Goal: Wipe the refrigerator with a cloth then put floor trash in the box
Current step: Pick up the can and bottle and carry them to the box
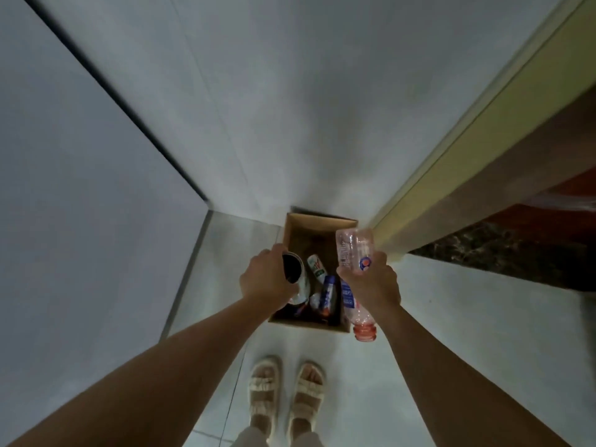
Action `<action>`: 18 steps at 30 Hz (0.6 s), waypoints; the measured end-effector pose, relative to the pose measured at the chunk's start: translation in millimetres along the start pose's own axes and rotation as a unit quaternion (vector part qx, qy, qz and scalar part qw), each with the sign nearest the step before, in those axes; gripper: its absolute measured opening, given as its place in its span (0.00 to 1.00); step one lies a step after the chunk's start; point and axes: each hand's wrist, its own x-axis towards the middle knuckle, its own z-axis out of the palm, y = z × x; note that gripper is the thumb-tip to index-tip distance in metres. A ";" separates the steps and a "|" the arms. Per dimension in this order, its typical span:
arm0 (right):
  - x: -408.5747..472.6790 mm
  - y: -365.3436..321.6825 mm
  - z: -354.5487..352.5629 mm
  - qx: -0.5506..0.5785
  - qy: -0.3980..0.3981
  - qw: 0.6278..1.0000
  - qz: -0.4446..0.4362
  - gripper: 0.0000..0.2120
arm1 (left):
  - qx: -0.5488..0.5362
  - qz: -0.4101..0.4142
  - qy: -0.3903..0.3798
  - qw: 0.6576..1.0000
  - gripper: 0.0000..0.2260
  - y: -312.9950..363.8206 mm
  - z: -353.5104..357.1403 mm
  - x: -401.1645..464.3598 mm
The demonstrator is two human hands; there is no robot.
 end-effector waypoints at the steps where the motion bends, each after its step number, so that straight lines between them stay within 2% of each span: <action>1: 17.6 5.6 13.6 0.005 -0.005 1.000 0.005 0.33 | 0.004 -0.005 -0.005 1.000 0.29 -5.5 15.8 14.3; 11: 168.0 72.5 178.9 0.066 -0.045 0.996 0.032 0.33 | 0.075 0.034 -0.008 0.997 0.30 -83.2 183.2 145.8; 18: 230.8 115.9 268.1 0.071 -0.053 0.994 0.065 0.35 | 0.187 0.096 -0.011 0.978 0.28 -118.8 270.9 199.2</action>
